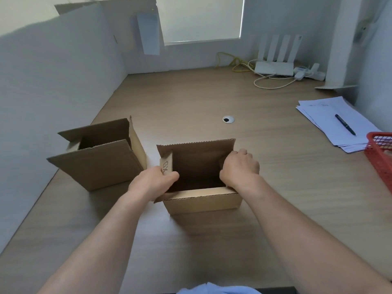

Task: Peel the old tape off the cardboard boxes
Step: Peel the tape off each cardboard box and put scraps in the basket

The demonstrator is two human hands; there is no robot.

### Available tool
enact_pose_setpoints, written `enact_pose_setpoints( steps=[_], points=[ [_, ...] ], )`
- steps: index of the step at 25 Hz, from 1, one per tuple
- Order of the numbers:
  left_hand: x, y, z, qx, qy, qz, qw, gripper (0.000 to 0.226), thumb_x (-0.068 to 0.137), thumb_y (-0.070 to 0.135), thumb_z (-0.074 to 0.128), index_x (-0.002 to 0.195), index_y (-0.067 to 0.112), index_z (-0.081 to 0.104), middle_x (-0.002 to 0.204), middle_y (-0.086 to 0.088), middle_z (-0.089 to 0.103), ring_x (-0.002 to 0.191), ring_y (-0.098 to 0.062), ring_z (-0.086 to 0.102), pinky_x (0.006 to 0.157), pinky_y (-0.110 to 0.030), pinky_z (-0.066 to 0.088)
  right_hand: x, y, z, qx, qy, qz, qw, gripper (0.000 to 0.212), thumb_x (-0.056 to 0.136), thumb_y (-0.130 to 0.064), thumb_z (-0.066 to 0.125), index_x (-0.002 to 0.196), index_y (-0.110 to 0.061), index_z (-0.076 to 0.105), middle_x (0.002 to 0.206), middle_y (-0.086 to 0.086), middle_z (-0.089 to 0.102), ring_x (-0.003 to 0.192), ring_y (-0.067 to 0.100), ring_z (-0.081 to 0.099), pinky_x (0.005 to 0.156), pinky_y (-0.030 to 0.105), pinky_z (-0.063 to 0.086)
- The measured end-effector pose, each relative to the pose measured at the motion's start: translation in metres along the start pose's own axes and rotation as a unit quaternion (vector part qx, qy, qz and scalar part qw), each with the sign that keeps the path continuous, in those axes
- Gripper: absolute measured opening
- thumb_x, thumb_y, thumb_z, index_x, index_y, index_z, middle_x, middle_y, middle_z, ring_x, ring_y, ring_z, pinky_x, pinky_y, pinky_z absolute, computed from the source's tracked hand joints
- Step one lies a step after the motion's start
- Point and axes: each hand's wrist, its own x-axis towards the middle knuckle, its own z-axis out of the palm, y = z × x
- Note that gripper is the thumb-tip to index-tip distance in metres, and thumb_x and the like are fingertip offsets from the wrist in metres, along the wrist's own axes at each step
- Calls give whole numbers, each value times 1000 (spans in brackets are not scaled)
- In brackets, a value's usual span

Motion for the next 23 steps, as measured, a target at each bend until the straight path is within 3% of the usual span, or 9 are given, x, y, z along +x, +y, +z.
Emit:
enact_pose_setpoints(
  steps=[2, 5, 7, 9, 12, 15, 17, 20, 23],
  points=[
    [-1, -7, -2, -116, -2, 1, 993, 44, 68, 53, 39, 84, 17, 58, 73, -2, 59, 67, -20, 61, 63, -36, 57, 0, 2, -4, 17, 9, 9, 1000, 40, 86, -35, 51, 118, -11, 56, 120, 10, 49, 108, 26, 49, 72, 30, 35],
    [-2, -10, -2, -154, -4, 20, 988, 42, 75, 50, 38, 87, 19, 63, 73, -3, 61, 68, -21, 64, 71, -40, 60, -5, -7, -5, -62, -29, 28, 997, 62, 79, -48, 62, 123, -7, 47, 119, 12, 44, 108, 26, 48, 75, 30, 47],
    [-1, -11, -2, -153, -6, 30, 988, 37, 83, 47, 38, 89, 19, 62, 78, -4, 62, 74, -23, 66, 74, -42, 59, -6, -17, -2, -109, -38, 39, 993, 66, 80, -38, 65, 129, -3, 40, 122, 14, 41, 111, 27, 47, 82, 33, 53],
    [-1, -13, -3, -197, -9, 28, 980, 35, 89, 39, 37, 83, 12, 59, 77, -5, 59, 79, -25, 65, 71, -39, 60, -4, -20, -4, -99, -29, 29, 994, 53, 85, -30, 56, 129, -4, 43, 122, 14, 44, 110, 27, 48, 80, 30, 48],
    [-1, -16, -7, -234, -6, 21, 972, 36, 95, 30, 32, 77, 8, 53, 77, -9, 56, 79, -25, 63, 60, -31, 54, 2, -1, -17, 65, -42, 41, 996, 22, 86, -21, 40, 97, -13, 58, 102, 9, 58, 90, 27, 53, 69, 28, 37],
    [-1, -20, -8, -244, 4, 21, 969, 35, 97, 27, 29, 73, 9, 47, 77, -8, 49, 72, -21, 60, 51, -25, 41, 11, 27, -29, 333, -56, 100, 936, 18, 84, -14, 41, 69, -12, 50, 74, 7, 54, 67, 26, 51, 56, 27, 36],
    [0, -22, -7, -265, 2, 17, 964, 32, 97, 29, 30, 79, 10, 49, 82, -7, 48, 74, -17, 59, 54, -27, 46, 11, 35, -28, 441, -50, 124, 888, 19, 85, -15, 44, 66, -12, 50, 69, 7, 51, 63, 26, 51, 50, 25, 39],
    [7, -24, -7, -331, -22, -7, 943, 33, 98, 46, 37, 101, 17, 54, 97, 0, 53, 88, -15, 57, 72, -35, 57, 8, 34, -25, 458, -63, 131, 877, 24, 86, -28, 45, 75, -11, 57, 78, 10, 59, 72, 29, 60, 54, 31, 52],
    [15, -26, -9, -415, -85, -43, 905, 64, 88, 70, 36, 120, 19, 59, 110, -3, 67, 104, -18, 61, 78, -38, 55, 6, 31, -27, 457, -84, 125, 876, 39, 84, -43, 43, 89, -11, 63, 89, 10, 66, 85, 31, 64, 71, 43, 58]
  ],
)
